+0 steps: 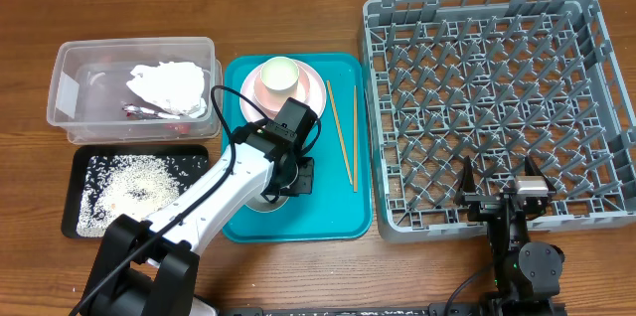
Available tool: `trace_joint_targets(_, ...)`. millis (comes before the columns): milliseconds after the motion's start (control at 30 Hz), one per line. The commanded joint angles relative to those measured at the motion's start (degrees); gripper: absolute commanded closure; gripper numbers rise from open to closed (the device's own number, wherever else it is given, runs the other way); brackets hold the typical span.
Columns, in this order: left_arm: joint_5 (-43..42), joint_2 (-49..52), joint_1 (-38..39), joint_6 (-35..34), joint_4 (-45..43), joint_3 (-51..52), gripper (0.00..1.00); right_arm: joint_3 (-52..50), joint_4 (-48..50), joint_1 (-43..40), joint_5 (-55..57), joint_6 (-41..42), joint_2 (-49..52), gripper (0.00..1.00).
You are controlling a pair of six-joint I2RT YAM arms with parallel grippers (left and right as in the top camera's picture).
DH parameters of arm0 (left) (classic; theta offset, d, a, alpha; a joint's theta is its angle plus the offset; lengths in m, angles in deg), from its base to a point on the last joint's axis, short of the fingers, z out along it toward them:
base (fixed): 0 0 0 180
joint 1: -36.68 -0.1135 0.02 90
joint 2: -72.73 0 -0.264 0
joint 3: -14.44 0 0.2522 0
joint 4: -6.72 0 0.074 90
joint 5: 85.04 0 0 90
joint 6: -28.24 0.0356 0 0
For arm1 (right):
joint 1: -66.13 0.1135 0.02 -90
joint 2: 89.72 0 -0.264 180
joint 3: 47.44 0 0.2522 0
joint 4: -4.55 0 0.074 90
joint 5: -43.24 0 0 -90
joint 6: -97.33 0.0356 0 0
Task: Sort waste into correct bins and load items into the dishwasher
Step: 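Set the empty bowl back on the teal tray and release, then raise the left arm away and reach the right gripper toward chopsticks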
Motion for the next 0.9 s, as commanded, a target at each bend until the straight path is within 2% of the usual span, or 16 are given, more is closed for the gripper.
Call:
trace_joint_targets(0,0.83,1.03,0.28,-0.85,-0.22,-0.81,0.77,-0.59,0.28,0.33,0.39,0.0,-0.42,0.0)
trace_joint_targets(67,0.83,1.03,0.26,-0.66,-0.31,-0.87,0.72,-0.59,0.28,0.33,0.39,0.02,-0.42,0.0)
trace_joint_targets(167,0.81,1.03,0.26,-0.61,-0.24,-1.49,0.55,-0.59,0.28,0.33,0.39,0.02,-0.42,0.0)
trace_joint_targets(300,0.31,0.79,0.09,-0.5,1.51,-5.46,0.56,-0.59,1.16,0.33,0.39,0.0,-0.42,0.0)
trace_joint_targets(433,-0.57,-0.09,-0.57,1.11,6.01,-13.97,0.59,-0.59,0.22,0.33,0.39,0.0,-0.42,0.0)
trace_joint_targets(567,-0.85,-1.36,-2.14,1.86,10.05,-24.2,0.55,-0.59,0.28,0.33,0.33,0.04,-0.42,0.0)
trace_joint_targets(633,-0.98,-1.81,-3.45,1.95,11.69,-29.11,0.49,-0.59,0.26,0.33,-0.15,0.24,-0.42,0.0)
trace_joint_targets(767,-1.16,-2.34,-7.54,1.97,15.74,-38.34,0.43,-0.59,-0.31,0.33,-5.46,0.24,-0.42,0.0)
trace_joint_targets(867,-1.14,-2.54,-12.35,2.38,18.6,-43.36,0.42,-0.59,2.01,0.33,-11.87,1.49,-0.42,0.0)
